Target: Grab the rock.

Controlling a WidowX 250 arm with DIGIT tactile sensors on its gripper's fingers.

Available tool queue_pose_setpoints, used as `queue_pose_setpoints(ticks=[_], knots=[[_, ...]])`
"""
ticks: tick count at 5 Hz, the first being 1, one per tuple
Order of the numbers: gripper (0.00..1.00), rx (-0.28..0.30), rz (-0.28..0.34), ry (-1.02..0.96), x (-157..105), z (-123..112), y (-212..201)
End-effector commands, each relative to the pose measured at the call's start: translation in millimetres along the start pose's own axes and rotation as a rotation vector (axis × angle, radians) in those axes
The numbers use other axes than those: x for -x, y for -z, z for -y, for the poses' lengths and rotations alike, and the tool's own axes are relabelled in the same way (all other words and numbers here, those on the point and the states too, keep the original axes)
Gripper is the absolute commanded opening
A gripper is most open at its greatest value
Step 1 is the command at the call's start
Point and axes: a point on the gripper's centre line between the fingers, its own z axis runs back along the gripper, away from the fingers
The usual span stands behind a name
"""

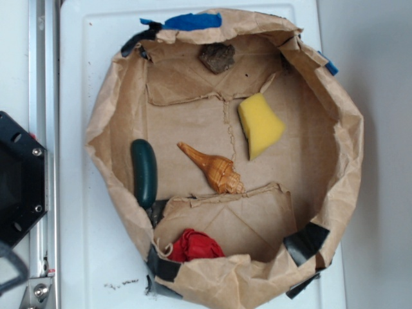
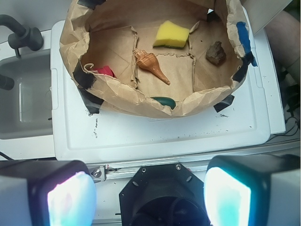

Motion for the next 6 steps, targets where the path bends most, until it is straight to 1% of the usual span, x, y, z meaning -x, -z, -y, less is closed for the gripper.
queue_pose_setpoints(ticks=[1, 2, 3, 4, 5, 6], knots=[[1.00, 0.000, 0.000, 0.000, 0.0, 0.0, 0.0], [1.00, 0.000, 0.008, -0.065, -27.0, 4.8, 3.1], [1.00, -0.020, 0.013, -0.169, -54.1, 3.1, 7.1], [1.00, -0.019, 0.043, -0.242, -69.5, -0.8, 12.0], [1.00, -0.015, 0.059, -0.330, -85.3, -2.9, 20.3], [1.00, -0.009, 0.108, -0.541, -94.6, -10.9, 30.2]])
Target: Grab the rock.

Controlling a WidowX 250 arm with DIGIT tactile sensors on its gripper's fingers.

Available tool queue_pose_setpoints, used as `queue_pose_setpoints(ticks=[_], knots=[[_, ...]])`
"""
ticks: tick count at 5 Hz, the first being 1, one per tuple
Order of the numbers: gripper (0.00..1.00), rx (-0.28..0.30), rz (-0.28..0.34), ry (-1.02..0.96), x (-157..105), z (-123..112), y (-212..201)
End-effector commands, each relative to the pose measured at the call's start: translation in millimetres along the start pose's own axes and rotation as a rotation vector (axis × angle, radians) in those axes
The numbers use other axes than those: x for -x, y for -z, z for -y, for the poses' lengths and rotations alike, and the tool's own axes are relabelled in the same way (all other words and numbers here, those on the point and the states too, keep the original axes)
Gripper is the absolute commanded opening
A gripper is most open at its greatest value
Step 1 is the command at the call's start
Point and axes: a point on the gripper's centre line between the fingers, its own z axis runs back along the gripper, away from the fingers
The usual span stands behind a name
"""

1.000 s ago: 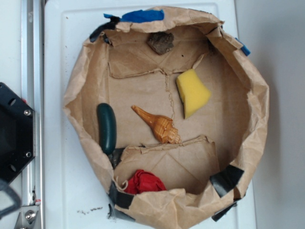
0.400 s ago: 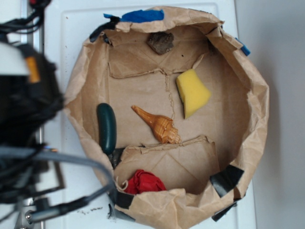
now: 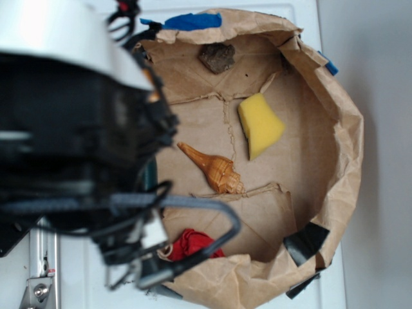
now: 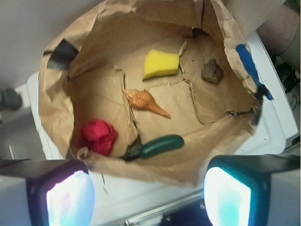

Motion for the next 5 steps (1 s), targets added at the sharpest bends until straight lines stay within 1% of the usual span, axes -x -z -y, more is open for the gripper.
queue_pose_setpoints(ticks=[1, 2, 5], knots=[[1.00, -0.041, 0.084, -0.443, -27.6, -21.5, 7.4], [1.00, -0.082, 0.135, -0.604, -29.7, -28.6, 14.0], [1.00, -0.082, 0.135, -0.604, -29.7, -28.6, 14.0]])
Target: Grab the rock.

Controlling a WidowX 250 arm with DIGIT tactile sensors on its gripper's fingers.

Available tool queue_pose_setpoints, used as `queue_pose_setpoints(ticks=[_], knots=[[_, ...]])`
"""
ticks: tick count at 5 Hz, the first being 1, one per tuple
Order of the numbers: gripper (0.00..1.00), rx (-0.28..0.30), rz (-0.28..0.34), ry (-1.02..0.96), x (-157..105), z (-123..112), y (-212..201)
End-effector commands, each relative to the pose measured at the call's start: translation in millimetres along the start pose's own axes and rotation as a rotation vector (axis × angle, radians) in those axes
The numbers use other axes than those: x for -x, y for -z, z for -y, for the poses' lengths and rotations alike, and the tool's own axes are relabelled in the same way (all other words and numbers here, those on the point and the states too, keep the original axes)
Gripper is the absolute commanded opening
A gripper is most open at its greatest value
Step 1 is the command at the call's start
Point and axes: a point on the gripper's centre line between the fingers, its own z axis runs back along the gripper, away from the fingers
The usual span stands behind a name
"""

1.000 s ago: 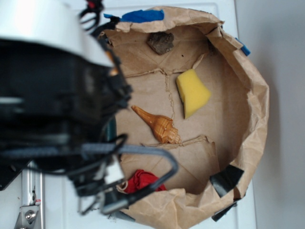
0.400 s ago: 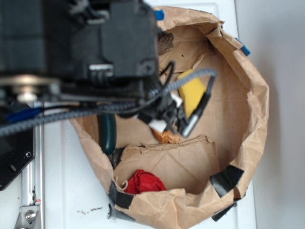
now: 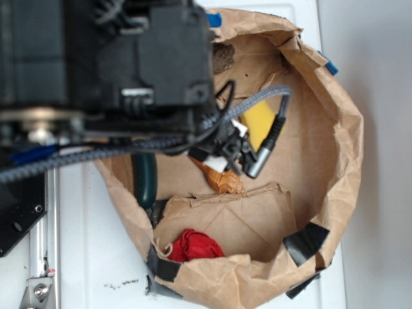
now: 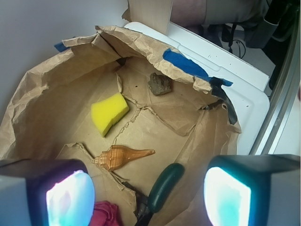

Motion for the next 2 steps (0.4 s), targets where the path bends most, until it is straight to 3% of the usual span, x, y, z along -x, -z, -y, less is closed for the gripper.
queue_pose_setpoints(ticks=[1, 2], knots=[[1.00, 0.070, 0.002, -0.126, -19.4, 7.6, 9.1], [1.00, 0.052, 0.022, -0.296, -29.3, 19.2, 33.9]])
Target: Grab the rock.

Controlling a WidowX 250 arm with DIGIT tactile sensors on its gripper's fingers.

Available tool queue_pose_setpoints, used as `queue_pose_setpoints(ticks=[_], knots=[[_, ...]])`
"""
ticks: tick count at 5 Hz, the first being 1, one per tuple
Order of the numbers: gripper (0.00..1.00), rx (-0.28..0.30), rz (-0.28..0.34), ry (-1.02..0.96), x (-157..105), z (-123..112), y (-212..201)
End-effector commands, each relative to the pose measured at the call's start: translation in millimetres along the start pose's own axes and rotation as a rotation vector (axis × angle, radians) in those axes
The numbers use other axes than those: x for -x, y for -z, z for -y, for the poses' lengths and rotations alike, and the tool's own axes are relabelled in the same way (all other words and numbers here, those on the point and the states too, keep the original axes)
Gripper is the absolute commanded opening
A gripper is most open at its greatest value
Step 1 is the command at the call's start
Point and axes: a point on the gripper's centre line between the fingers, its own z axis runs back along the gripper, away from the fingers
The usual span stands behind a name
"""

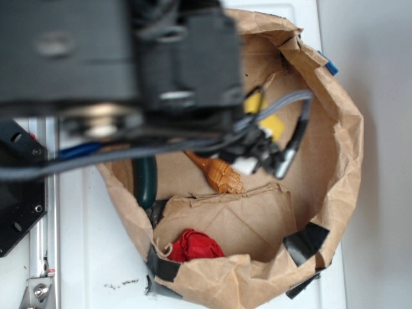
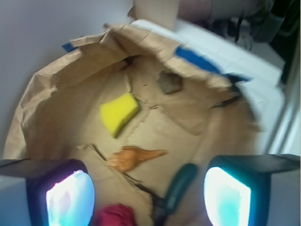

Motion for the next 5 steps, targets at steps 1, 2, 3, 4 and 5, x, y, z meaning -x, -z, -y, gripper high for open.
queue_pose_setpoints(ticks=[1, 2, 3, 4, 5], knots=[[1.00, 0.016, 0.046, -0.279, -26.5, 1.4, 26.5], [1.00, -0.020, 0.051, -0.335, -35.1, -9.5, 45.0], [1.00, -0.049, 0.072, -0.336, -38.1, -18.2, 58.8], [1.00, -0.078, 0.106, -0.359, -43.2, -24.3, 74.2], [1.00, -0.084, 0.107, -0.358, -45.9, -25.5, 79.7]])
